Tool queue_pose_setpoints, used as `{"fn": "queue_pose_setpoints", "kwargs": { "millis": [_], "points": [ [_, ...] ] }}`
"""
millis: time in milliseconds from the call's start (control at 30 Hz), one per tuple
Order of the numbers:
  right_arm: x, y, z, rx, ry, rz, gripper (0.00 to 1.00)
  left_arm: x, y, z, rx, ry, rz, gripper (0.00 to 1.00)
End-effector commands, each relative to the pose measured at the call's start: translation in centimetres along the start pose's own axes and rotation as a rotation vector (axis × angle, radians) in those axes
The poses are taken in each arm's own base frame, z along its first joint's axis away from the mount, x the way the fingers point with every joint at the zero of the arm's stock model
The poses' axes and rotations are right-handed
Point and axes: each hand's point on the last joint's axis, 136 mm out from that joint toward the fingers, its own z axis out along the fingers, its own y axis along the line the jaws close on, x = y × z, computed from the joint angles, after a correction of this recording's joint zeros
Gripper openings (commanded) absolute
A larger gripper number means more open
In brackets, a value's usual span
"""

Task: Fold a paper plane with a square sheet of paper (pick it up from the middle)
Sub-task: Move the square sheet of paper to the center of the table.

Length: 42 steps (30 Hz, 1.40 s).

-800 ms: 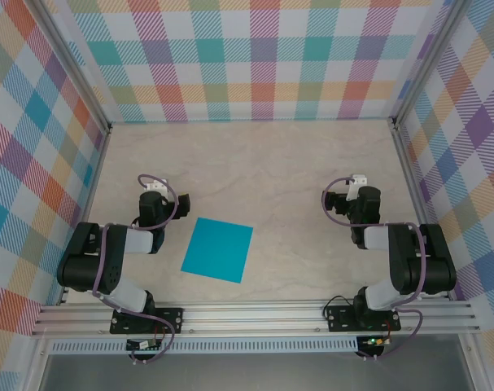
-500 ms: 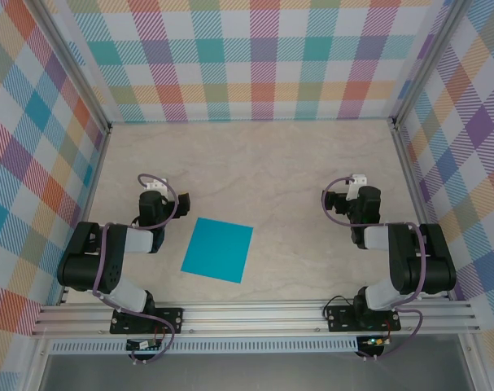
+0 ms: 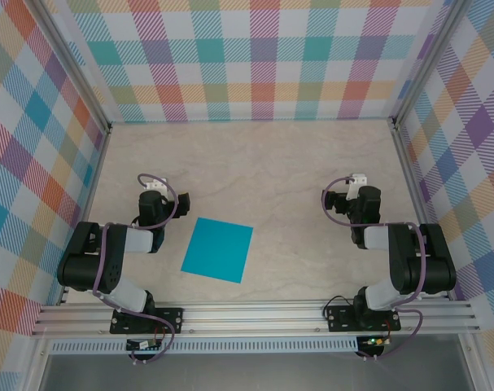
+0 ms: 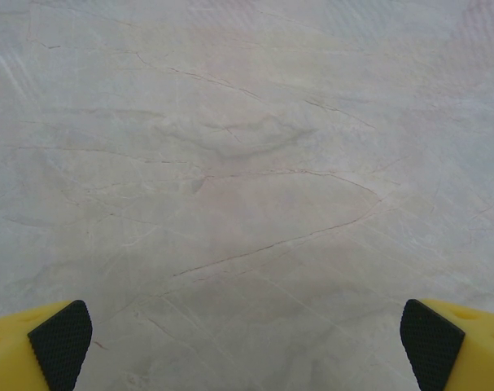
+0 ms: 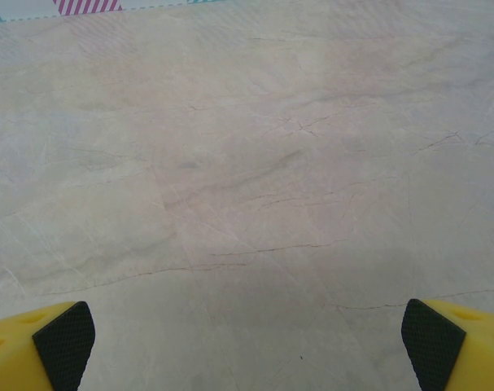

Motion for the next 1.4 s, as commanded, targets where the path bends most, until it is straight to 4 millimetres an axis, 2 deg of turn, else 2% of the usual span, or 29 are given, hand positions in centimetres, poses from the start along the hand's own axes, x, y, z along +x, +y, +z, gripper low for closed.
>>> {"fn": "queue_pose_setpoints", "kwargs": {
  "millis": [0,200,300,400,533,633,767,800,833,933,967,1133,1367],
  "points": [
    [-1.8,0.3,0.3,-0.021,-0.054,-0.019,1.00,-1.7,0.3,0.3,0.005,-0.051,0.000,1.00],
    [-1.9,0.5,0.1,-0.033,-0.058,-0.026,1.00,-1.7,-0.1,0.1,0.029,-0.056,0.009,1.00],
    [-2.2,0.8,0.0,-0.036,-0.059,-0.037,1.00,-2.1,0.4,-0.2,0.005,-0.068,-0.003,1.00],
    [-3.2,0.9,-0.9,-0.018,-0.049,-0.032,1.00,-3.4,1.1,-1.5,-0.039,-0.078,-0.030,1.00],
    [-2.4,-1.4,-2.2,0.137,0.135,0.097,1.00,-4.5,1.6,-3.6,-0.059,-0.073,-0.098,1.00],
    [-2.9,-0.8,-4.0,0.125,0.152,0.184,1.00,-5.4,1.7,-5.0,-0.067,-0.076,-0.173,1.00],
    [-5.1,2.0,-6.3,0.006,0.216,0.327,1.00,-7.0,2.3,-7.2,-0.101,-0.056,-0.302,1.00],
    [-5.3,1.9,-6.5,0.022,0.225,0.388,1.00,-7.1,2.5,-7.7,-0.113,-0.049,-0.328,1.00],
    [-5.5,2.1,-6.8,0.028,0.241,0.461,1.00,-7.1,2.8,-8.3,-0.132,-0.040,-0.372,1.00],
    [-5.8,4.3,-7.0,-0.086,0.298,0.500,1.00,-7.0,3.2,-9.8,-0.156,-0.022,-0.410,1.00],
    [-5.8,5.6,-7.0,-0.164,0.322,0.502,1.00,-6.8,3.1,-10.2,-0.147,-0.022,-0.408,1.00],
    [-5.2,11.2,-7.1,-0.490,0.489,0.629,1.00,-5.3,2.7,-11.7,-0.122,0.008,-0.461,1.00],
    [-1.5,16.2,-7.8,-0.502,0.663,0.595,1.00,-3.5,0.5,-11.7,-0.031,0.187,-0.462,1.00]
  ]
}}
